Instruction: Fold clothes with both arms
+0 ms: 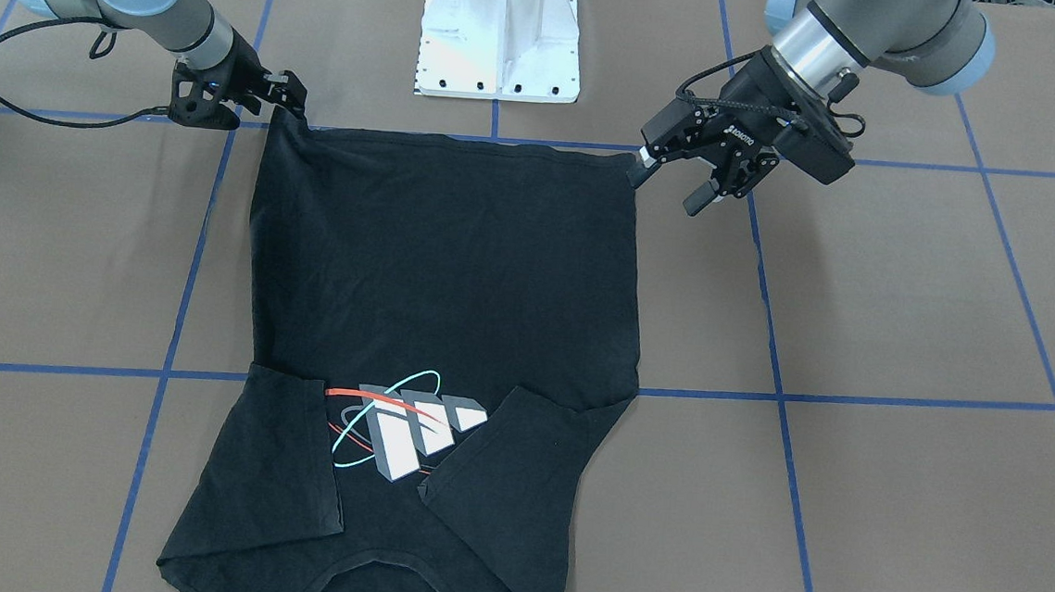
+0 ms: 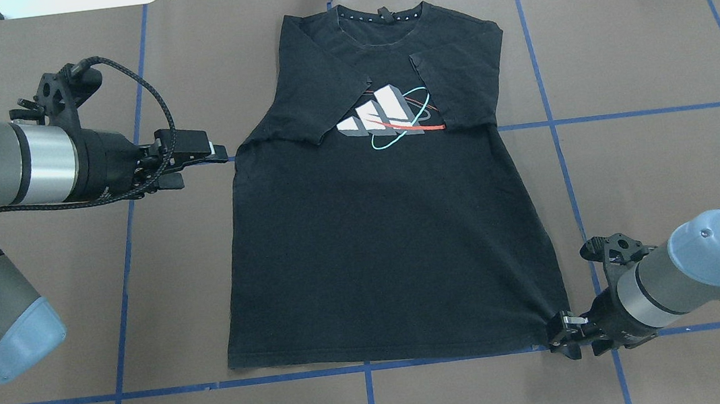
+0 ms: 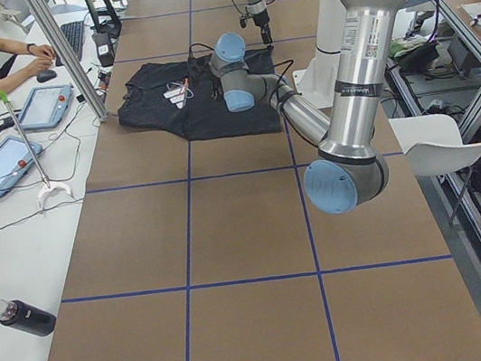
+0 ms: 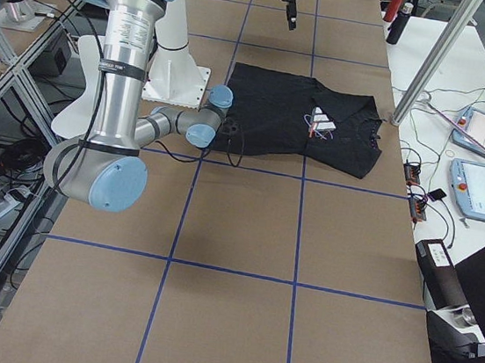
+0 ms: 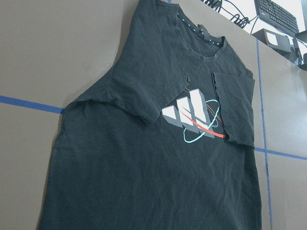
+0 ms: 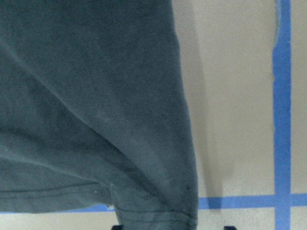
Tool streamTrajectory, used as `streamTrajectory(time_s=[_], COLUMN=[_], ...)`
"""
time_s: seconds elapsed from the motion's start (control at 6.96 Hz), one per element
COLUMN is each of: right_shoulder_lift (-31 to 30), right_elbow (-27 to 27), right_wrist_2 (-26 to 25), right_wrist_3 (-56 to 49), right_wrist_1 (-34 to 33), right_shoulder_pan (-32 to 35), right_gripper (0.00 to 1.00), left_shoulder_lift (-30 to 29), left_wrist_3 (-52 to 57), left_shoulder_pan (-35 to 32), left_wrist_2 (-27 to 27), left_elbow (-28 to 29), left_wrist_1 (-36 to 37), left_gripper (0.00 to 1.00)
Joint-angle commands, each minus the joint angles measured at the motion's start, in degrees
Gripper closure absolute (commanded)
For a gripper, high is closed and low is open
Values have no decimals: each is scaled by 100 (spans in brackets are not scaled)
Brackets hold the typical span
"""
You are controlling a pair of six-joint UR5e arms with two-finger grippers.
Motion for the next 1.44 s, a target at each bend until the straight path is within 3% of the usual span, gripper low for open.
streamTrajectory(time_s=[0.0, 0.72, 1.01, 1.29], right_shoulder_lift=[7, 16, 42, 42], right_elbow=[-49, -93, -93, -93], right_wrist_2=[1, 18, 27, 27], right_wrist_3=[0, 0, 0, 0], right_wrist_1=[0, 0, 0, 0], right_shoulder_pan=[-35, -79, -87, -87], right_gripper=[34, 35, 42, 56], left_shoulder_lift=[9, 9, 18, 70], left_wrist_3=[1, 1, 1, 10], left_shoulder_pan=[-4, -4, -4, -4], left_wrist_2=[0, 0, 9, 0], left_elbow=[-7, 2, 2, 2], left_wrist_1=[0, 0, 0, 0], left_gripper=[0, 0, 0, 0])
